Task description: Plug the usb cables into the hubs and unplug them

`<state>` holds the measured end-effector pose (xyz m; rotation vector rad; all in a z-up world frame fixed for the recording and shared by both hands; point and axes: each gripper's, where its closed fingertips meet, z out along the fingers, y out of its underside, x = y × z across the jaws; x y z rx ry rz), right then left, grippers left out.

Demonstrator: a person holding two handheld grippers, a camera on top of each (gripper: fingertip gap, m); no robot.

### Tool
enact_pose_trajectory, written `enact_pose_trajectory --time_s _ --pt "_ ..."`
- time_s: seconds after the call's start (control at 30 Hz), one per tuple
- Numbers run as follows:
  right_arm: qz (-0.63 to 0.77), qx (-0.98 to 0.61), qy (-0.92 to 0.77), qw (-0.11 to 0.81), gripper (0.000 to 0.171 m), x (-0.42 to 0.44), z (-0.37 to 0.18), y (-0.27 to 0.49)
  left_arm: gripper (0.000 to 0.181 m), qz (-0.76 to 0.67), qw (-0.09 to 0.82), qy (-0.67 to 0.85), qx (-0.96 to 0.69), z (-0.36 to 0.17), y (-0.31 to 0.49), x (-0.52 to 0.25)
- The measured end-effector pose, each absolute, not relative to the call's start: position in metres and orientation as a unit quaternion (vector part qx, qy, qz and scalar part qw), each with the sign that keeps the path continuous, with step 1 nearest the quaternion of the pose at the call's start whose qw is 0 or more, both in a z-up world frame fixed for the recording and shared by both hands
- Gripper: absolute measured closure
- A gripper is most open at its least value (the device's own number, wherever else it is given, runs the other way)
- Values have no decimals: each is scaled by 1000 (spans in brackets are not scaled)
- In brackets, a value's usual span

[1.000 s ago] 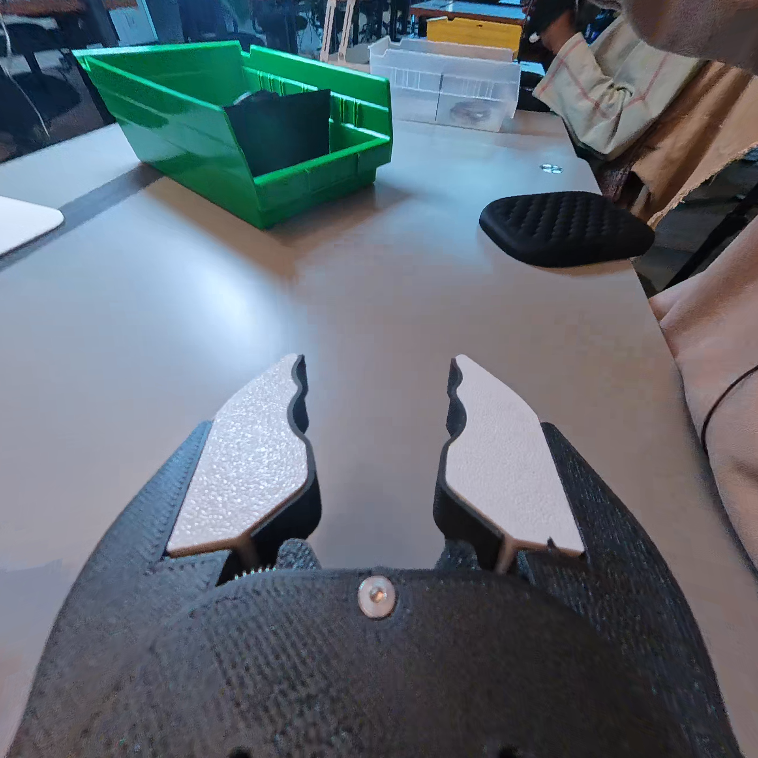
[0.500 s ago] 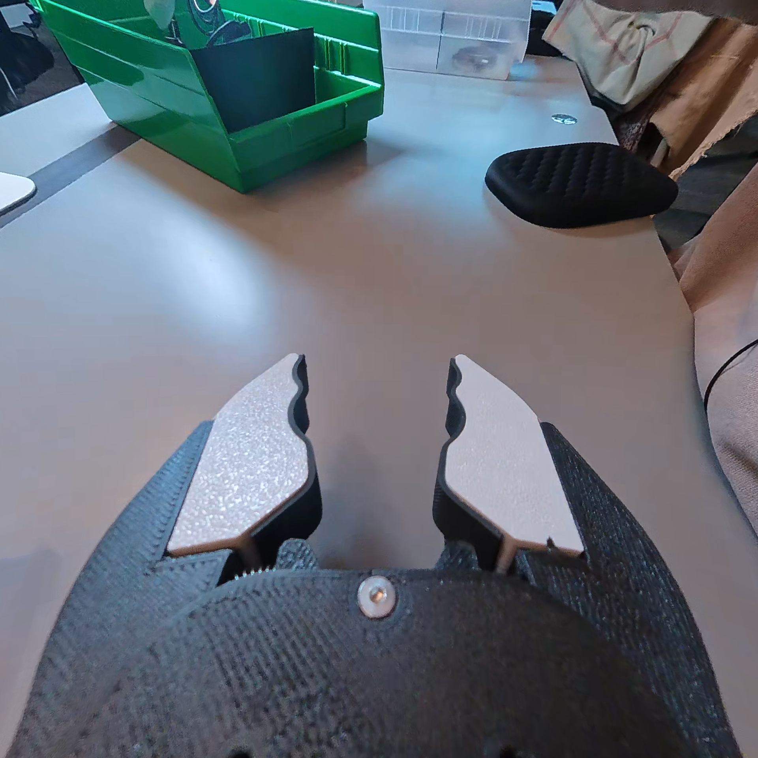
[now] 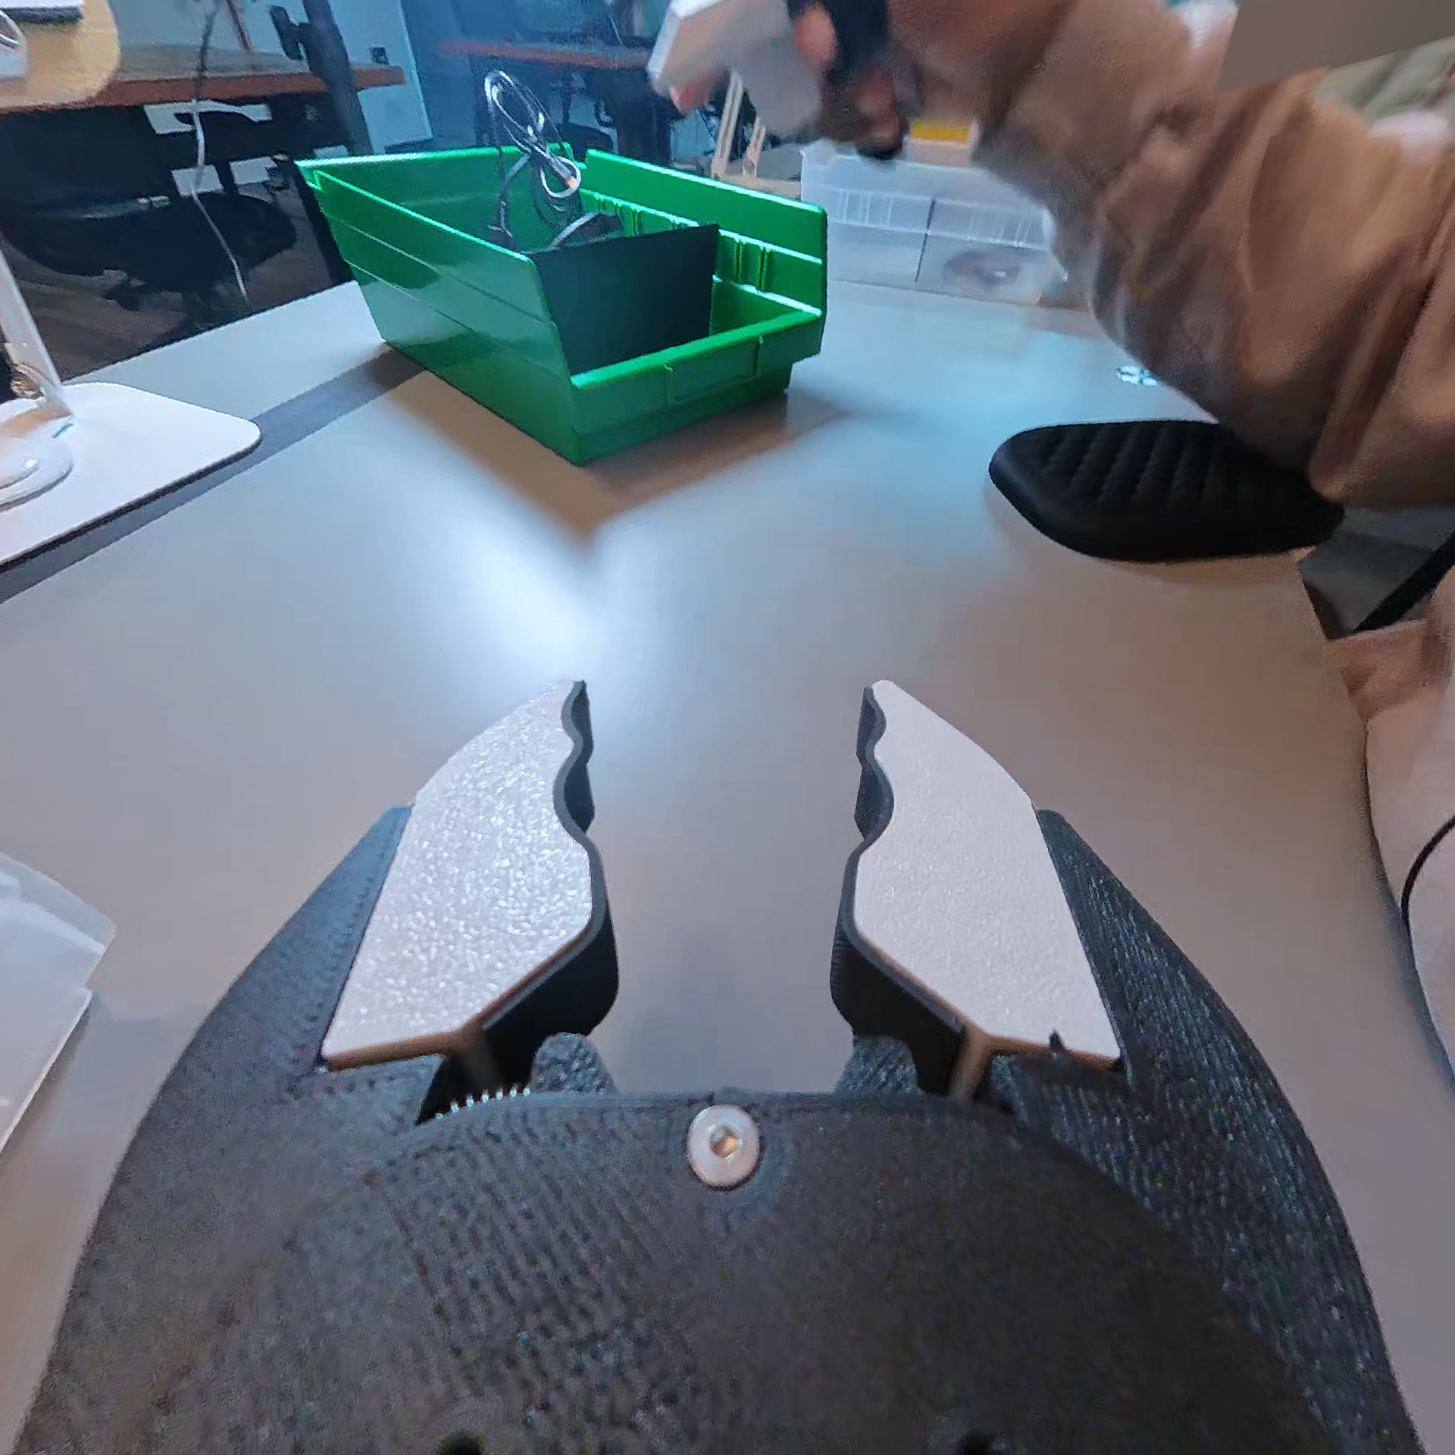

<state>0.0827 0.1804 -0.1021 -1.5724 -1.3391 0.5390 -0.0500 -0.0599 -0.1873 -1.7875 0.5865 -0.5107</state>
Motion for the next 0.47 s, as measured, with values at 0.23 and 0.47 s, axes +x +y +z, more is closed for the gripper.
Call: enact_pose_trajectory --time_s 0.23,0.47 --pt "259 -649 -487 524 114 93 -149 134 116 -101 612 220 -752 -177 -48 -81" --pt "88 -668 -563 479 101 106 -208 156 112 139 577 221 -774 -180 -39 -153"
